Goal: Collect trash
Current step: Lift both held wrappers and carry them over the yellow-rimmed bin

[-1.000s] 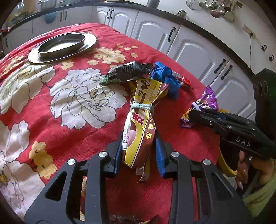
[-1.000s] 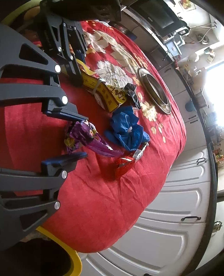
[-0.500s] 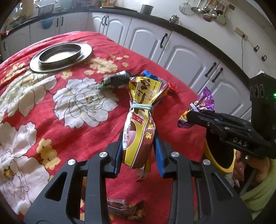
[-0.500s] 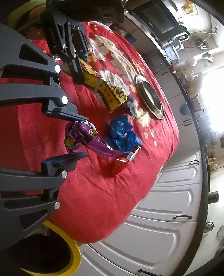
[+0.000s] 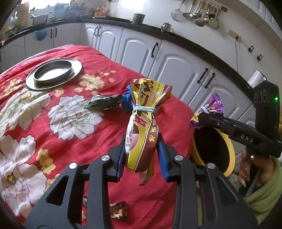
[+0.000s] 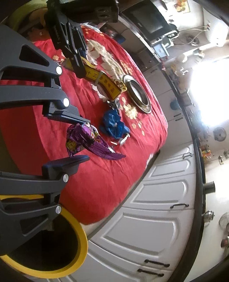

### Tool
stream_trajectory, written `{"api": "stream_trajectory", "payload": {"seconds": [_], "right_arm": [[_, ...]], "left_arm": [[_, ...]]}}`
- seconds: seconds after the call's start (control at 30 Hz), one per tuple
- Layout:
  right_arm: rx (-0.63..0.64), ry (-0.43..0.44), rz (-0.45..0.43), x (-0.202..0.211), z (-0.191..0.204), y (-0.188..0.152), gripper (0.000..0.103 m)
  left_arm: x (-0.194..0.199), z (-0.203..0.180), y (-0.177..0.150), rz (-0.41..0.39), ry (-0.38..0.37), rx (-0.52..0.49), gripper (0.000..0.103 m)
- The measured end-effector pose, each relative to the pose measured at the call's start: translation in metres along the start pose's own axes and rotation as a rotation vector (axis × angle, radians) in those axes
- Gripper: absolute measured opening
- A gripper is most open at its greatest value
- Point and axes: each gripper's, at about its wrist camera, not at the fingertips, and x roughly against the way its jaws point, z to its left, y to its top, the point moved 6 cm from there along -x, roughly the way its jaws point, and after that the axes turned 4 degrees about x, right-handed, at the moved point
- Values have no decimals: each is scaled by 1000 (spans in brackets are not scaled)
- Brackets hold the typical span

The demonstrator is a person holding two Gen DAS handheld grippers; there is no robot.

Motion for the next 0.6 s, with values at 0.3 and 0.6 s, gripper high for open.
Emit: {"api": "stream_trajectory", "payload": {"seconds": [0.3,0.6], "right_arm": [[-35,-41,-53,32,-19,-1,33],[-67,-92,-102,62,-37,-7,33]], "left_arm": [[3,-21,2,-21,-31,-32,25],[1,-44,1,-25,-62,-70,25]]}}
